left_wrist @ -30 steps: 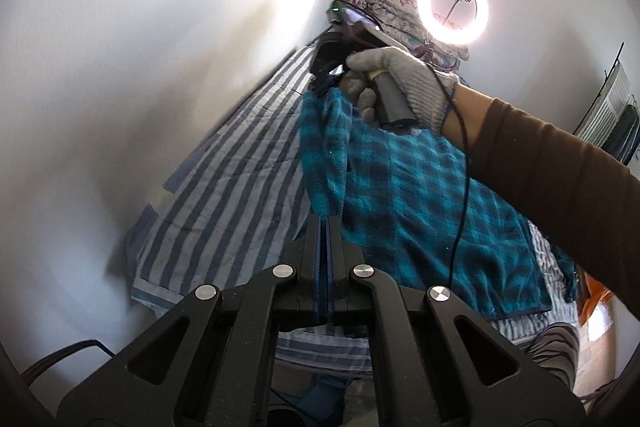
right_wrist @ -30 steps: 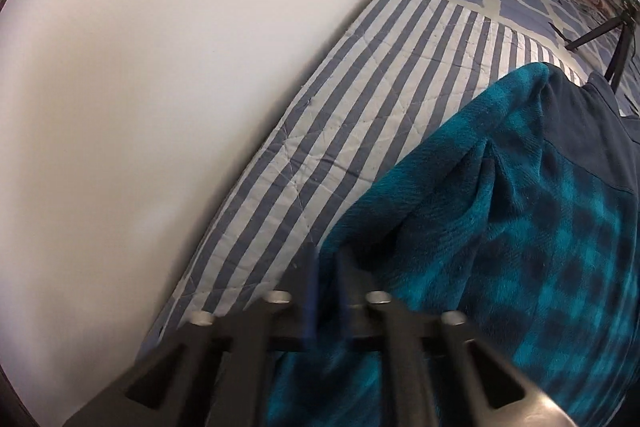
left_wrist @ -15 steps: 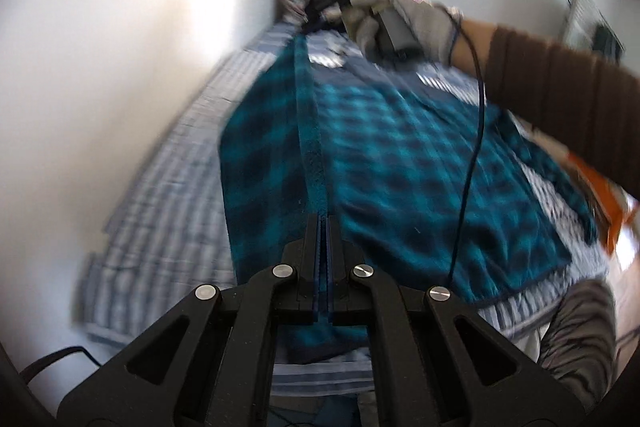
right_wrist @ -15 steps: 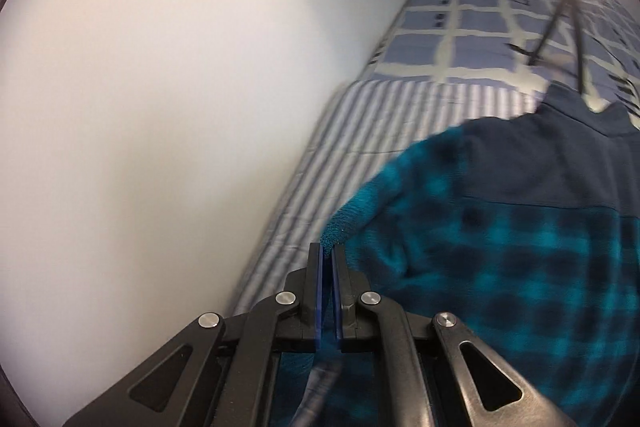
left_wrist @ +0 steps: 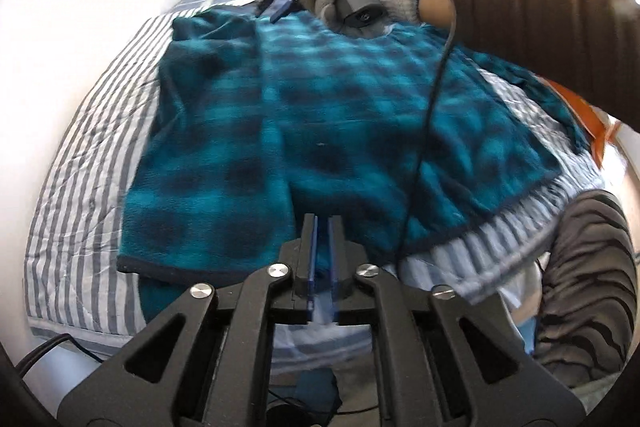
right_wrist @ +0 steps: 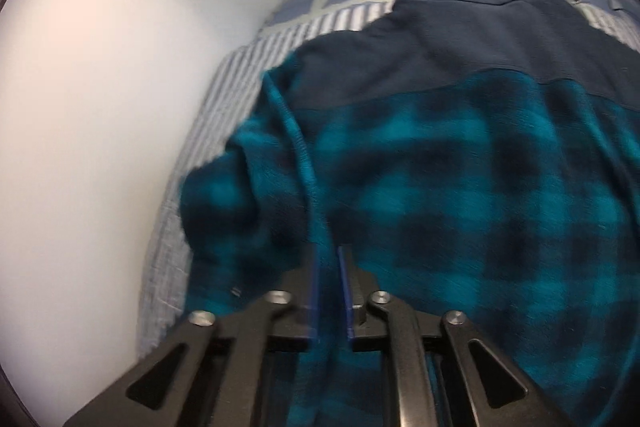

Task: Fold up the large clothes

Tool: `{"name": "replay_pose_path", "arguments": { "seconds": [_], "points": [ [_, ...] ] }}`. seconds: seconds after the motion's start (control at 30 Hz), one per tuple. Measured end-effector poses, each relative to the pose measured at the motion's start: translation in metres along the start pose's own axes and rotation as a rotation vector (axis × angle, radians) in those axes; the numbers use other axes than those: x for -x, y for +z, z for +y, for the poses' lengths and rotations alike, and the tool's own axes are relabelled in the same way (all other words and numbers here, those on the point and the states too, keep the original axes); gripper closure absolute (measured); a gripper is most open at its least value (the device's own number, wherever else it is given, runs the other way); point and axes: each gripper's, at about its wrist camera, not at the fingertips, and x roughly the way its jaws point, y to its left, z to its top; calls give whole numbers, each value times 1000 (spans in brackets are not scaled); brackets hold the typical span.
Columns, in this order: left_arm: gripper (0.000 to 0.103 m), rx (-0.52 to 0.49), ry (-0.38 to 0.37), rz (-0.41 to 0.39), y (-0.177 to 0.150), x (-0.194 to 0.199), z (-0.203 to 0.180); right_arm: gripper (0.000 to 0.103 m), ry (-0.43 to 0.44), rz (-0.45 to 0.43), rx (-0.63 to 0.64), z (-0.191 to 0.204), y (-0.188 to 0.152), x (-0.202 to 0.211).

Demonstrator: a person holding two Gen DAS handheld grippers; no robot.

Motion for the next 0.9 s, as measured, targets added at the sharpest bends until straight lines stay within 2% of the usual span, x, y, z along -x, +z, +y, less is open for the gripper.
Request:
{"name": "replay_pose_path", "arguments": {
  "seconds": [0.03, 0.07, 0.17, 0.27, 0.3, 0.33, 0.4, 0.5, 0.57, 0.67, 0.8, 0.87, 0.9],
  "points": [
    [82, 0, -9, -6, -1, 6, 0, 70, -4, -7, 5, -2, -1, 5],
    [78, 8, -22, -18, -2, 13, 0, 70, -4, -11, 7, -7, -3, 10],
    [75, 66, -53, -49, -3, 36, 11, 70, 32, -22, 10, -7, -18, 38],
    [74, 135, -44, -84, -6, 59, 32, 67, 65, -34, 49, -5, -41, 69],
    [70, 157, -29, -96, -7, 66, 42, 66, 79, -38, 72, 0, -54, 84],
    [61, 182, -7, -107, -8, 71, 54, 64, 90, -38, 87, 3, -65, 93],
    [58, 261, 13, -112, -10, 74, 82, 59, 111, -23, 114, 8, -92, 104],
    [58, 421, -12, -97, -16, 67, 126, 57, 132, 33, 147, 21, -139, 111],
    [58, 527, -65, -67, -20, 54, 153, 57, 152, 86, 159, 27, -170, 104],
    [58, 697, -194, -21, -28, 29, 186, 57, 170, 173, 170, 40, -208, 83],
    [58, 780, -277, 31, -33, 3, 198, 57, 185, 270, 166, 49, -248, 51],
    [73, 775, -276, 46, -31, -5, 197, 57, 206, 302, 156, 52, -260, 39],
    [88, 761, -261, 52, -30, -6, 195, 57, 210, 308, 159, 54, -264, 35]
  ]
}}
